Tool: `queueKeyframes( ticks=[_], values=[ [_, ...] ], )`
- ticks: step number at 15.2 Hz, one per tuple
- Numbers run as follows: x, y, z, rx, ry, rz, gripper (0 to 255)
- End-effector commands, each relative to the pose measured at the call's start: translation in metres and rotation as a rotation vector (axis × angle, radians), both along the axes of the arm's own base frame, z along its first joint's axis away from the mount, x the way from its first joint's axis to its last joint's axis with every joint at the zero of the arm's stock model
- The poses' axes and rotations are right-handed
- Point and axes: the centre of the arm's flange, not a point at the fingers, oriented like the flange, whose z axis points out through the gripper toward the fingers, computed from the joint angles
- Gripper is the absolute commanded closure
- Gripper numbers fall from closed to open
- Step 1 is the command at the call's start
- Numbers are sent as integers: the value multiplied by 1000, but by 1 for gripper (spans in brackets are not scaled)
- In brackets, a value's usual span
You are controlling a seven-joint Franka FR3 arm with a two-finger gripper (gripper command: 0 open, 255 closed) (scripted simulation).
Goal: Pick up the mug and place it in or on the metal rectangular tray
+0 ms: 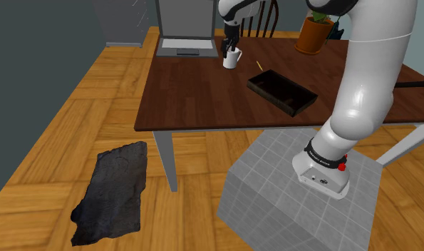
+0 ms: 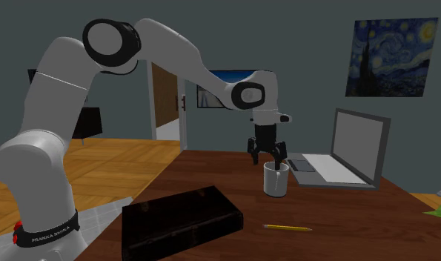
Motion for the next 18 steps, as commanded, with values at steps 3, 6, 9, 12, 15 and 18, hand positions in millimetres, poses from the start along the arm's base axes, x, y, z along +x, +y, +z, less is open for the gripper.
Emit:
queueKeyframes(
  ticks=[3, 6, 9, 12, 15, 18],
  values=[
    [1, -1, -13, 0, -1, 0, 0],
    [1, -1, -13, 0, -1, 0, 0],
    [1, -1, -13, 0, -1, 0, 0],
    [1, -1, -13, 0, -1, 0, 255],
    [1, -1, -13, 0, -1, 0, 255],
    [1, -1, -13, 0, 0, 0, 255]
  ],
)
